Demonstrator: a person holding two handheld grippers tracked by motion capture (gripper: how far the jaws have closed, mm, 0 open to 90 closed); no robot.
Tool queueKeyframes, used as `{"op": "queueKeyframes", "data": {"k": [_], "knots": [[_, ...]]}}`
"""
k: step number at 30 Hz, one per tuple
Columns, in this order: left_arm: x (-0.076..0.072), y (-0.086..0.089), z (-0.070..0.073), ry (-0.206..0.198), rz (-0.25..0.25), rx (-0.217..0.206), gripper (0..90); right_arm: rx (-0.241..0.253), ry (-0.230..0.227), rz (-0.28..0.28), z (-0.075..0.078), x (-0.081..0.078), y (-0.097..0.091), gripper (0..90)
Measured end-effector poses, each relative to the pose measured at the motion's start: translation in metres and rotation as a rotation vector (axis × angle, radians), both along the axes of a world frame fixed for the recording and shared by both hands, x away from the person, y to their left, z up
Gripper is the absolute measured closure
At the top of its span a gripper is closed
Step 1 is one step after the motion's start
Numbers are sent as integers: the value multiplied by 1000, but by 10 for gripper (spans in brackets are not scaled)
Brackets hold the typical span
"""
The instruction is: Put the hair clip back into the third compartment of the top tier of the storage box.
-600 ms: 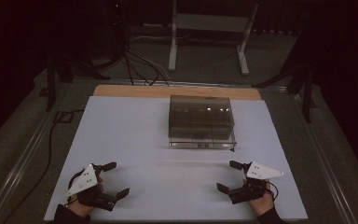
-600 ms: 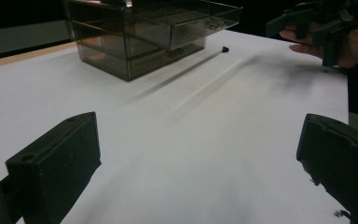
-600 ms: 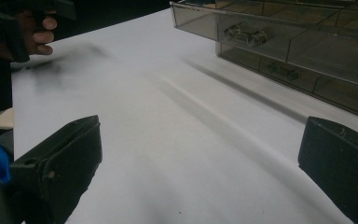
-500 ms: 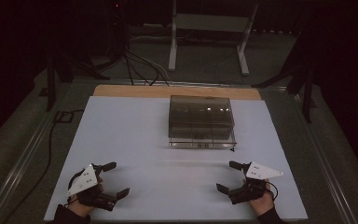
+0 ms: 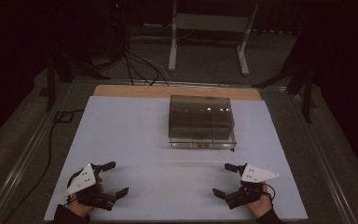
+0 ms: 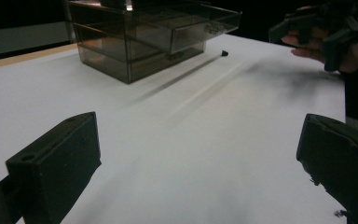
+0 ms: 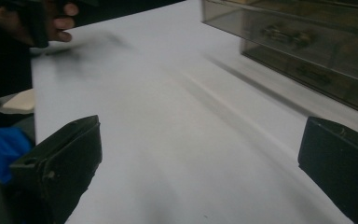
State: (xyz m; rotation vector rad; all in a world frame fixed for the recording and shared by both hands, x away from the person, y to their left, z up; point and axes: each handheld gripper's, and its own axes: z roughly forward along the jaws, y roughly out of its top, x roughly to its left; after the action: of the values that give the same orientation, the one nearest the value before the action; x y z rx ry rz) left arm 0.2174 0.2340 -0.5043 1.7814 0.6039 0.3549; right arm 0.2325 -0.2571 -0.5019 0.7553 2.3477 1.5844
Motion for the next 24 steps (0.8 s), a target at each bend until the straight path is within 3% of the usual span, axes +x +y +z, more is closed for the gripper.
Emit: {"op": "queueKeyframes", "data": {"k": [12,24], "knots": [[0,-1,0,9,-3,-9,6,40,-38,30,13,-6,5,0],[0,-1,1,-4,0,-16,6,81,-77,-37,22,-3,-8,0]]}}
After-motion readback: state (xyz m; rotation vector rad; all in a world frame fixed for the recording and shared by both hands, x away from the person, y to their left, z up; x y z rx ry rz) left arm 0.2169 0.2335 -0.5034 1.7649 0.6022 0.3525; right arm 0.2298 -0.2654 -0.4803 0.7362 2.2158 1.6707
